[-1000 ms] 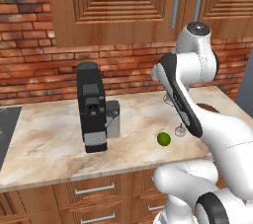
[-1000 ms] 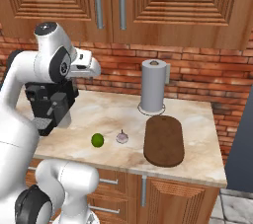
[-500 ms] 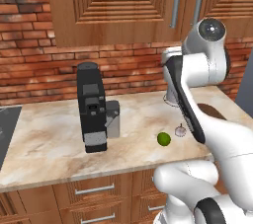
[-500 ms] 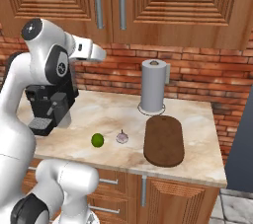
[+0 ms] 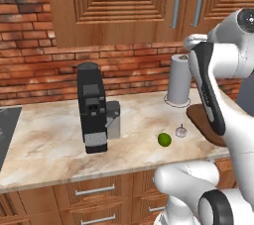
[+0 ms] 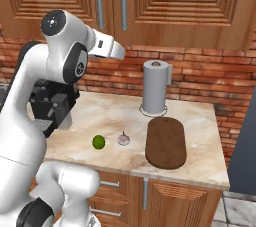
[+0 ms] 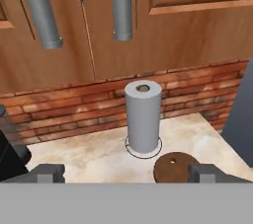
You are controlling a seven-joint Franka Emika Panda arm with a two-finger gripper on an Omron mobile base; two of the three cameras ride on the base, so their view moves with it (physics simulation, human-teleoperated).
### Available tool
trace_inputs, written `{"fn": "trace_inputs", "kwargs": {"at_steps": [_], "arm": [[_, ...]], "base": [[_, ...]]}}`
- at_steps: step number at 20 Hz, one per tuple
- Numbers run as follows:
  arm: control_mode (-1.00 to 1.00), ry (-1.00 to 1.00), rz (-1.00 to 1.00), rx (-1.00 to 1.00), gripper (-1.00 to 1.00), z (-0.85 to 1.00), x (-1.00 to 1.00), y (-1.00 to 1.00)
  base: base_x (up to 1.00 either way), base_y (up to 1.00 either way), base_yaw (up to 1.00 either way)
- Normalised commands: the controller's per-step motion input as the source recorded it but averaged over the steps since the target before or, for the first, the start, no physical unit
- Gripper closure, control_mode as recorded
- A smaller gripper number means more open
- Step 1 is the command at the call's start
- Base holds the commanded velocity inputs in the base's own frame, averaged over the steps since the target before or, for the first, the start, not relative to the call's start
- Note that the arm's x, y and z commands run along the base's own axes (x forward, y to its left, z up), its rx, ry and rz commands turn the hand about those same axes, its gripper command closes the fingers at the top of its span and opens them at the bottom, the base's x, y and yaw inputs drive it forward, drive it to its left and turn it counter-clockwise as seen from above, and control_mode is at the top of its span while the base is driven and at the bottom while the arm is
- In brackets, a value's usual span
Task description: Open the cabinet. Place the bowl and condiment on the counter. Then place the lime and garlic on the cutting board.
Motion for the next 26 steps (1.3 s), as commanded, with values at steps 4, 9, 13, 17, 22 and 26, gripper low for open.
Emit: {"fn": "trace_inputs", "kwargs": {"at_steps": [4,9,13,17,22,26], "arm": [[-1.0,0.0,-0.01,0.07,-1.0,0.74,0.51,-0.1],[-1.0,0.0,-0.07,0.02,-1.0,0.11,0.35,-0.09],[-1.0,-0.03,0.05,0.03,-1.0,0.15,0.03,-0.29],[-1.0,-0.08,0.16,0.0,-1.0,0.21,0.69,-0.14],[-1.0,-0.01,0.05,-0.05,-1.0,0.01,0.64,0.0],[-1.0,0.0,0.0,-0.05,-1.0,-0.02,0.46,0.0]], "base": [[0.0,0.0,0.0],[0.0,0.0,0.0],[0.0,0.0,0.0],[0.0,0.0,0.0],[0.0,0.0,0.0],[0.0,0.0,0.0]]}}
